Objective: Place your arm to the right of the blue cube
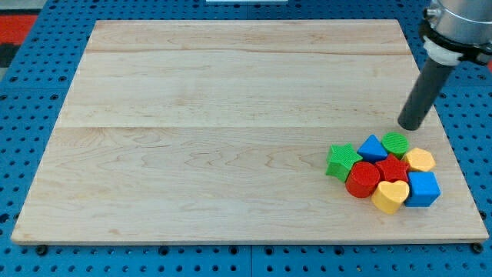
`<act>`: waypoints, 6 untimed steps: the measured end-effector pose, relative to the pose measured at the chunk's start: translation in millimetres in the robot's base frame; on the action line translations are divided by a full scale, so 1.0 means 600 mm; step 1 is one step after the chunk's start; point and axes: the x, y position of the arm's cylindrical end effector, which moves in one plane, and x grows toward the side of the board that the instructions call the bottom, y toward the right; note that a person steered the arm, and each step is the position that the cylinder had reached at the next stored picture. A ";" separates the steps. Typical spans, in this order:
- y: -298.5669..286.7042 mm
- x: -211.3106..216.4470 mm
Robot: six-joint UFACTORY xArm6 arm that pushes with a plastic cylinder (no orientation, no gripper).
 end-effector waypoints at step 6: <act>0.028 0.197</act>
